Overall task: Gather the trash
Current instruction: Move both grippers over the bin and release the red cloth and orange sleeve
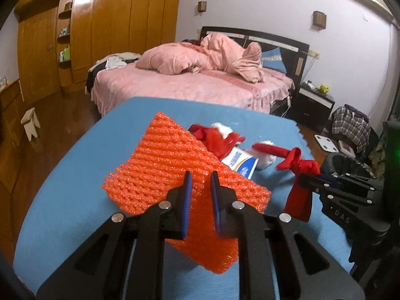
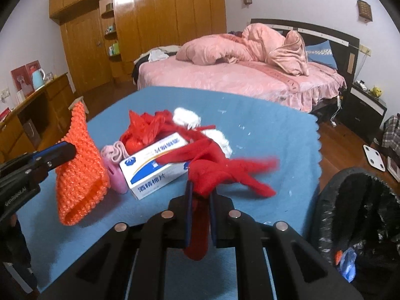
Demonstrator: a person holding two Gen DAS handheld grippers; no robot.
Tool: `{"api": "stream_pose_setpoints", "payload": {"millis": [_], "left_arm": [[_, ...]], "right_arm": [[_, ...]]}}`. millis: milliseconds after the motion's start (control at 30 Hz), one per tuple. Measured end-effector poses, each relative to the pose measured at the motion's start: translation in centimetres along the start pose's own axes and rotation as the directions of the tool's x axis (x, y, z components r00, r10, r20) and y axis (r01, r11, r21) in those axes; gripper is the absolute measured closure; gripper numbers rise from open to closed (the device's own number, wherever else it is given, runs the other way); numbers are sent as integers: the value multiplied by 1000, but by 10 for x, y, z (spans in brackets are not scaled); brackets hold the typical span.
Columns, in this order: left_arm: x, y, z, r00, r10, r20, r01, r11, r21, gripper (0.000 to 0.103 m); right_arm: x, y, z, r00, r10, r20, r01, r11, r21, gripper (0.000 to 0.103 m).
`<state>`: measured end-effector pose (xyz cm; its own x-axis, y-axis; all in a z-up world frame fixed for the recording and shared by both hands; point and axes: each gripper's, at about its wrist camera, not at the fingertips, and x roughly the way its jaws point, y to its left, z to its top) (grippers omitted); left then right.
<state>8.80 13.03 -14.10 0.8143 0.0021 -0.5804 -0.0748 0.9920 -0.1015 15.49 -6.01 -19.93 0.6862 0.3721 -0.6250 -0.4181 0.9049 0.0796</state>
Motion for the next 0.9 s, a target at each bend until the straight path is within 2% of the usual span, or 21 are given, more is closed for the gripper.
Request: {"api": "stream_pose_setpoints", "payload": {"millis": [600,900], "left_arm": [[-4,-52,31,993,-96,63,92,994,64,89],[0,-92,48,982,-170,85,160,981,107,89]], "right_arm": [[-62,-40,19,993,-13,117,5,998,68,91],[-100,-80,27,979,-88,185,67,991,117,91]]}}
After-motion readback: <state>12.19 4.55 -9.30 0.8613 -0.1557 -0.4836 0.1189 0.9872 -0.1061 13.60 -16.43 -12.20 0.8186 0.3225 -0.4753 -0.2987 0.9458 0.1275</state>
